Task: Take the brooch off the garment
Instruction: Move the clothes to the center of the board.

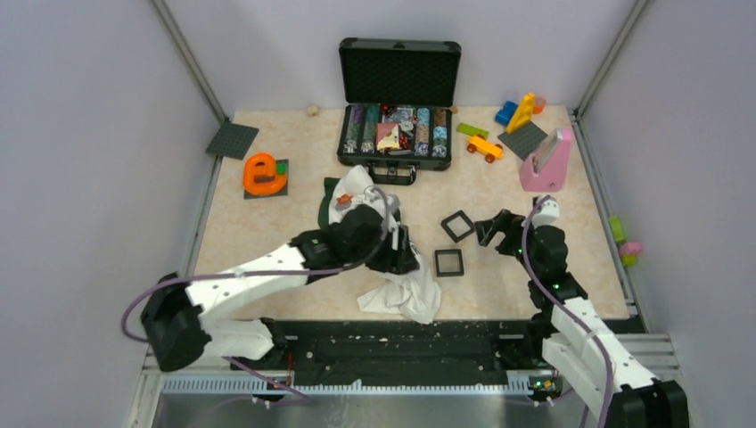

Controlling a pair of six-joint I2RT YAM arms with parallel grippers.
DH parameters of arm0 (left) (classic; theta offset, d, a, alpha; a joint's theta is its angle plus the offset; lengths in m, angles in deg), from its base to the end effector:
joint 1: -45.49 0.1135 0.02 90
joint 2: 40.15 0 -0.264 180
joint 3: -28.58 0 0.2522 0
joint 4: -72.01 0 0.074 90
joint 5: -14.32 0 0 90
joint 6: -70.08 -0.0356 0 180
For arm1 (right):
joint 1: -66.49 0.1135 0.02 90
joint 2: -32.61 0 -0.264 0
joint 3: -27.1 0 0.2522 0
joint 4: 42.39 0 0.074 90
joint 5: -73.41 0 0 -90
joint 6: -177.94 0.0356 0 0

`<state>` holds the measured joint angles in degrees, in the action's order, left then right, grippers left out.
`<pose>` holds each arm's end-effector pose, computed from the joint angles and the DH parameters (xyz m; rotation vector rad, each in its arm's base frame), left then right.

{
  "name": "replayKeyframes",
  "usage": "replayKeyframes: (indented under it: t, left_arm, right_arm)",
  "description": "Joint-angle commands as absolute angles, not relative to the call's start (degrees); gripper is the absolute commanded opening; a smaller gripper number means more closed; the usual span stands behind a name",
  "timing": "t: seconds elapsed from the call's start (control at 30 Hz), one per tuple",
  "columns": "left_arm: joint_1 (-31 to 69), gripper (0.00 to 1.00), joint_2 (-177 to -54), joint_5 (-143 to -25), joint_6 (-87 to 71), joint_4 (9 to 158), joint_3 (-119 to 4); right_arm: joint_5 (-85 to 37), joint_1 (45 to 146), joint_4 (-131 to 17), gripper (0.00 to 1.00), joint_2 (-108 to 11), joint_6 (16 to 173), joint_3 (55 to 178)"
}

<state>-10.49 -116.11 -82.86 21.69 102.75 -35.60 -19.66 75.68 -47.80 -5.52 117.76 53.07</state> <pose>0.1549 -0.2374 0.2442 0.3849 2.4961 -0.9397 0.1609 0.0280 0.1903 0.3050 1.8853 0.5151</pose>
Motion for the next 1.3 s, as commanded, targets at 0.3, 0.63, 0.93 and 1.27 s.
replayKeyframes:
  t: [0.3,0.63,0.93,1.27]
  left_arm:
    - [25.1,0.74,-99.5,-87.7,18.3,94.3,-25.6]
    - [38.3,0.66,-113.9,-98.8,21.7,76.4,-21.0]
    - [40.7,0.49,-124.2,-107.7,22.1,71.6,-22.0]
    - [40.7,0.00,-120.7,-105.1,17.4,81.2,-19.8]
  right_arm:
    - [-28.9,98.6,-39.6,0.85,-38.2,114.5,77.7]
    - [-32.0,101.8,-35.4,0.68,-66.1,118.0,98.9]
    - [-35.7,103.1,-32.6,0.54,-81.2,119.1,110.1]
    - [-31.5,103.5,-33.9,0.00,-77.9,118.8,108.9]
